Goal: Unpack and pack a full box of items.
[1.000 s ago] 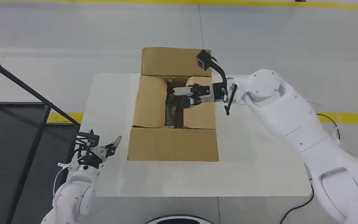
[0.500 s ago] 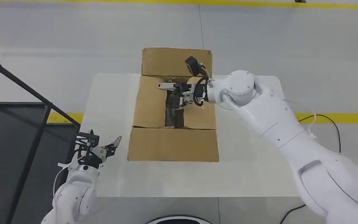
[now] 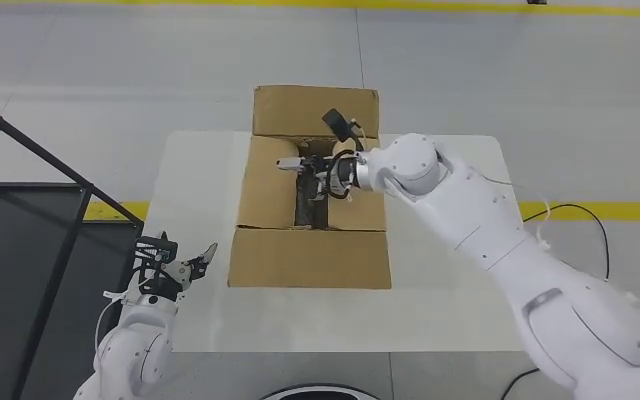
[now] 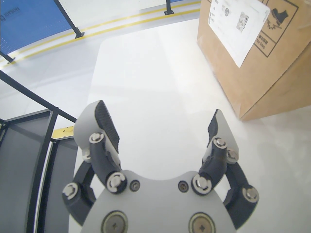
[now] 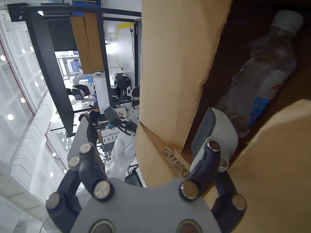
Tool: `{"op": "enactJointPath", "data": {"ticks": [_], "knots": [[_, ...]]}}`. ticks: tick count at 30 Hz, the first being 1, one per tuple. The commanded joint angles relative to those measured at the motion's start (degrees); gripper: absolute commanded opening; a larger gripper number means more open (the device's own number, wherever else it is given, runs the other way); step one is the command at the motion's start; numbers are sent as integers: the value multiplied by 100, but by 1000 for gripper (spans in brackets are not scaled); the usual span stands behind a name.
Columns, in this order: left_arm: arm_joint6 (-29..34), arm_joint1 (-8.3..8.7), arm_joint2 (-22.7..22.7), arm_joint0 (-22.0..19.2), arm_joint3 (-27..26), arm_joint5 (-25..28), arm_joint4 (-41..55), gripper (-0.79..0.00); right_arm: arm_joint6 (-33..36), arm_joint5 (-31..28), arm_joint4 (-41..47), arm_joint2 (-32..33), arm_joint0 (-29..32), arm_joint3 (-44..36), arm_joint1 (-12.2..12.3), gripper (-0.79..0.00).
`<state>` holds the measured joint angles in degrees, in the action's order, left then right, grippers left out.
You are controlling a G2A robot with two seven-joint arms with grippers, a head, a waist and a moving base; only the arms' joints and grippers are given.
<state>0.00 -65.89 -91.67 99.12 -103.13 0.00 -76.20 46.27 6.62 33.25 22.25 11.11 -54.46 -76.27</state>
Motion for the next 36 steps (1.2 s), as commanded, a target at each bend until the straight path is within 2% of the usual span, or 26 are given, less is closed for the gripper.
{"op": "enactJointPath", "data": {"ticks": [1,14,19,24,31,33,36], "knots": [[0,0,0,0,0,0,0,0,-2,-14,-34,14,23,62,-47,0],[0,0,0,0,0,0,0,0,-62,-298,-446,14,128,455,-418,0],[0,0,0,0,0,0,0,0,-75,-401,-609,5,132,636,-575,-37],[0,0,0,0,0,0,0,0,-52,-469,-719,0,142,848,-739,-37],[0,0,0,0,0,0,0,0,-16,-830,-733,98,166,1152,-937,-105],[0,0,0,0,0,0,0,0,0,-931,-743,161,144,1180,-967,-148],[0,0,0,0,0,0,0,0,18,-997,-799,267,109,1171,-980,-166]]}}
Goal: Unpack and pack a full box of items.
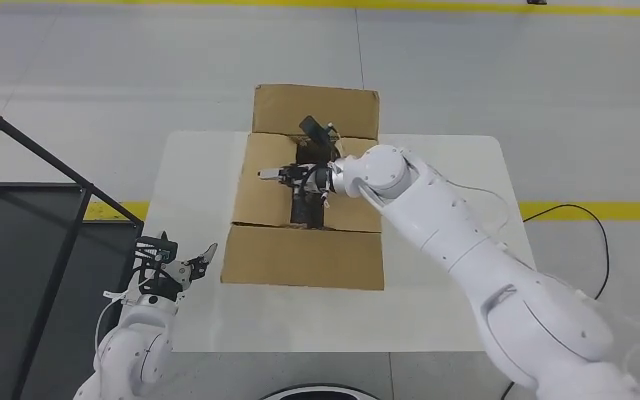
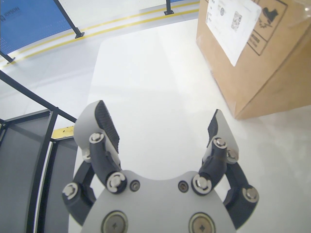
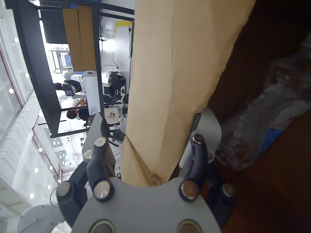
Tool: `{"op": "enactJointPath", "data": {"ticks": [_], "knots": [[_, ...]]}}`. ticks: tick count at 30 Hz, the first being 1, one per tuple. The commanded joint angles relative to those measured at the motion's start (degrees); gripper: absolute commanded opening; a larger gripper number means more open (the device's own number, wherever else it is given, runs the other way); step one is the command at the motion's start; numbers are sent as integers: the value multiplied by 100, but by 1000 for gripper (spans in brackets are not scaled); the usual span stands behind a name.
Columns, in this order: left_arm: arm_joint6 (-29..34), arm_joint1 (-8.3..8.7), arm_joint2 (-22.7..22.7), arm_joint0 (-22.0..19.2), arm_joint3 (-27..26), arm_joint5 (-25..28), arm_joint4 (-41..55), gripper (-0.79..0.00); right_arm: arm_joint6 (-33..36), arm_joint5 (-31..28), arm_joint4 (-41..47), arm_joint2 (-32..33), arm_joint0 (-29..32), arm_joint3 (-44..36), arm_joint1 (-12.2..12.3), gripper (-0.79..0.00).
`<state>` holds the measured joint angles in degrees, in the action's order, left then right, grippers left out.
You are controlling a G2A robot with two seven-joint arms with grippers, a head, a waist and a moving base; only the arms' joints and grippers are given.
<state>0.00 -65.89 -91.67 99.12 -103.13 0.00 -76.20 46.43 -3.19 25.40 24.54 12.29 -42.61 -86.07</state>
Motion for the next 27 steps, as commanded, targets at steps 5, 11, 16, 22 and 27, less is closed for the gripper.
{"op": "enactJointPath", "data": {"ticks": [5,11,16,22,27], "knots": [[0,0,0,0,0,0,0,0,60,-126,-59,309,-14,-181,60,-157],[0,0,0,0,0,0,0,0,85,-56,-318,603,-26,-525,170,-157],[0,0,0,0,0,0,0,0,61,-1,-521,788,-19,-756,216,-163],[0,0,0,0,0,0,0,0,46,-44,-656,904,-82,-857,171,-197],[0,0,0,0,0,0,0,0,-5,-193,-679,885,-202,-686,31,-296]]}}
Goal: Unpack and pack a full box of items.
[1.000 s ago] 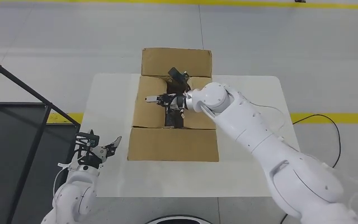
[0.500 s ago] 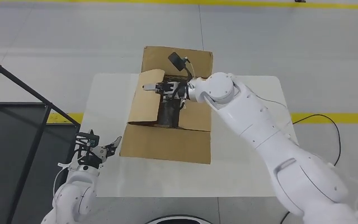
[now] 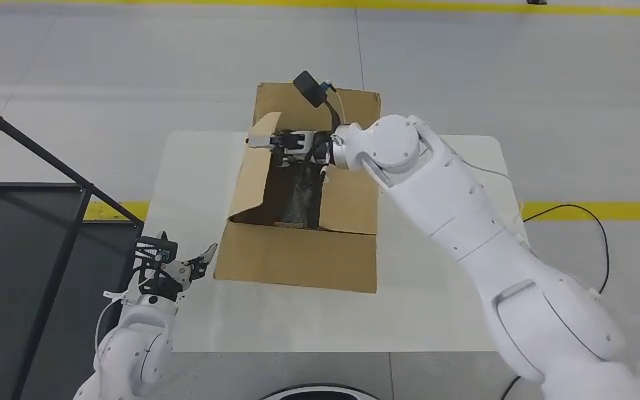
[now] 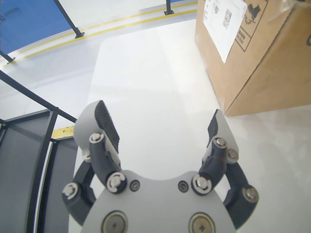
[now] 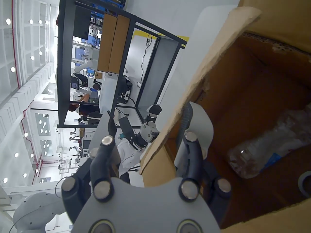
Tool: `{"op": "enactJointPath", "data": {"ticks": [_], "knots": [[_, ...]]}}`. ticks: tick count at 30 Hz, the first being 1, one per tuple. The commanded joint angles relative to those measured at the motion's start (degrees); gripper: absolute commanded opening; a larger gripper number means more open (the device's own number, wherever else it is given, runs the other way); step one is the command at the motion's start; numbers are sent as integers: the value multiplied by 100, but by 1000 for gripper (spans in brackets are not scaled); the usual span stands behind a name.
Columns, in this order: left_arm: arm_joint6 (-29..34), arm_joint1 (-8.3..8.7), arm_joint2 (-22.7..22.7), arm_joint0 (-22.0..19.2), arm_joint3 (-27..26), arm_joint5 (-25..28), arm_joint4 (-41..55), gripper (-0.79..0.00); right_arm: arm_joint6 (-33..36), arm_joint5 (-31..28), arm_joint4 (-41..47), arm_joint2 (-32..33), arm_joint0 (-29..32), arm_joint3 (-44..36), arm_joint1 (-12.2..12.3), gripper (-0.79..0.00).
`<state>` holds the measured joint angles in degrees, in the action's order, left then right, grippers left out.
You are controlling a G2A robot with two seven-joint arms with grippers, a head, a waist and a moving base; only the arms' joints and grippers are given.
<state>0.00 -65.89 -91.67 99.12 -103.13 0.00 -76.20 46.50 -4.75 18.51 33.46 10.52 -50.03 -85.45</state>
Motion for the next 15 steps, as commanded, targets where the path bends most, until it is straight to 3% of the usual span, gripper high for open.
{"op": "enactJointPath", "data": {"ticks": [1,4,15], "knots": [[0,0,0,0,0,0,0,0,-22,-80,25,-16,-54,117,-68,-317],[0,0,0,0,0,0,0,0,-58,-242,57,-51,-146,321,-189,-394],[0,0,0,0,0,0,0,0,-161,-778,341,-174,-374,1267,-691,-422]]}}
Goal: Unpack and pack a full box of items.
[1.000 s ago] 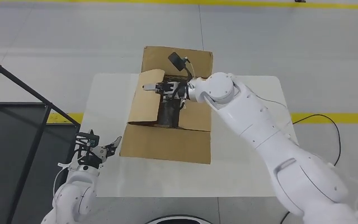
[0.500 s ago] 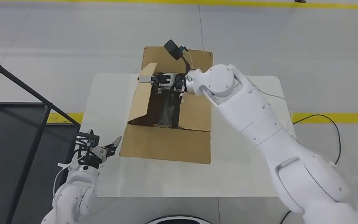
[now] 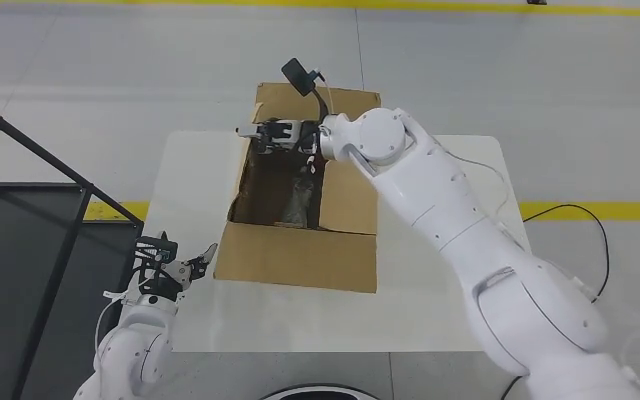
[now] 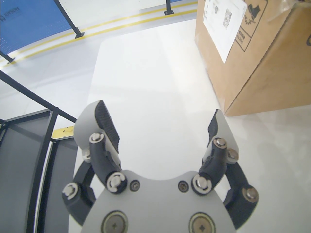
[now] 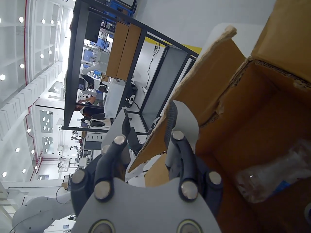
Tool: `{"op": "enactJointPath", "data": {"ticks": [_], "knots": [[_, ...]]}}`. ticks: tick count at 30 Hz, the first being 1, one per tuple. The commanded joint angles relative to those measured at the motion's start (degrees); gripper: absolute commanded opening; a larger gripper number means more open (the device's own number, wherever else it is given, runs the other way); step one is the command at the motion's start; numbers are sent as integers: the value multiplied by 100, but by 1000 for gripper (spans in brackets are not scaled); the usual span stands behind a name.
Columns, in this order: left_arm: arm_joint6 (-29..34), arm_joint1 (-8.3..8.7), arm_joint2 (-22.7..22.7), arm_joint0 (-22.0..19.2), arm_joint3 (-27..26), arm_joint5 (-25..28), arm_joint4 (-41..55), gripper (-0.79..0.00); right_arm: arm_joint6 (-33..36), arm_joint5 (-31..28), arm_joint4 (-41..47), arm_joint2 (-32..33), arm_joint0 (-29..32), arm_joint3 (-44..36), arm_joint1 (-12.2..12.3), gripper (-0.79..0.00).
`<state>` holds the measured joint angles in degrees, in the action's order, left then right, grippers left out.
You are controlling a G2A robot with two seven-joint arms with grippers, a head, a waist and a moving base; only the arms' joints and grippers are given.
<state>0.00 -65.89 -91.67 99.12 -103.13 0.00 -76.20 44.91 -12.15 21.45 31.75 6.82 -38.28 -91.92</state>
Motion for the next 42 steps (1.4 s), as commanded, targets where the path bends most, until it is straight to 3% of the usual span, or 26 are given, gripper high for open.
{"op": "enactJointPath", "data": {"ticks": [1,20,42], "knots": [[0,0,0,0,0,0,0,0,5,-74,64,-18,-18,188,-91,-434],[0,0,0,0,0,0,0,0,-339,-1031,477,99,-83,1447,-815,-443],[0,0,0,0,0,0,0,0,-341,-1313,398,209,-84,2236,-1430,-434]]}}
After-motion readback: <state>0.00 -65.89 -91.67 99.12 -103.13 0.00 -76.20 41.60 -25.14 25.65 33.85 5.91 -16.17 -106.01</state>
